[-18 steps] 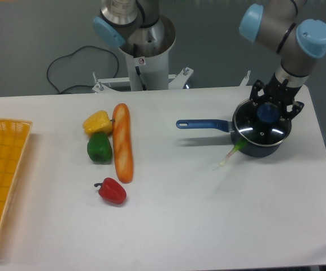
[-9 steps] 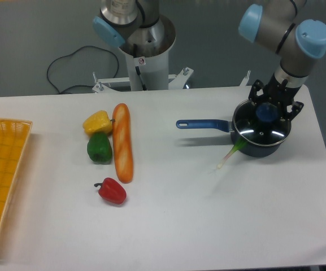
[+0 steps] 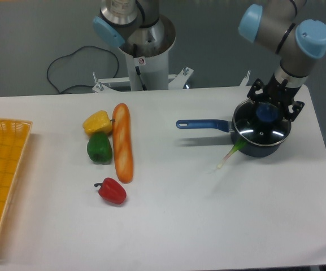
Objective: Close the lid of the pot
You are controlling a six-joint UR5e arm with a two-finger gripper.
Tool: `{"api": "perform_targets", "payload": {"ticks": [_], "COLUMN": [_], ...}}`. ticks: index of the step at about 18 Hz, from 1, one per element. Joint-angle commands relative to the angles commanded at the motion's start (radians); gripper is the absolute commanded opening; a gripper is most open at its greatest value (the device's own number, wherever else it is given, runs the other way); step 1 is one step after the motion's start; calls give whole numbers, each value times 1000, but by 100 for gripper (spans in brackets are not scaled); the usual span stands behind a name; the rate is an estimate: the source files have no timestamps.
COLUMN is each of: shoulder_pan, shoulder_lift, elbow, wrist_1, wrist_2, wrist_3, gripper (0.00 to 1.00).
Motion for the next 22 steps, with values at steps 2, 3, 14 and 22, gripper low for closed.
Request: {"api": "perform_targets", "payload": {"ticks": [2, 3, 14, 22], "shoulder_pan": [2, 0, 2, 12], "shoulder_lift": [5, 8, 124, 190], "elbow": [5, 5, -21, 4], "wrist_1": [-2, -3, -17, -17], "wrist_2": [-2, -2, -2, 5], "wrist_3": [12, 23, 28, 31], "gripper": [100, 100, 100, 100]}}
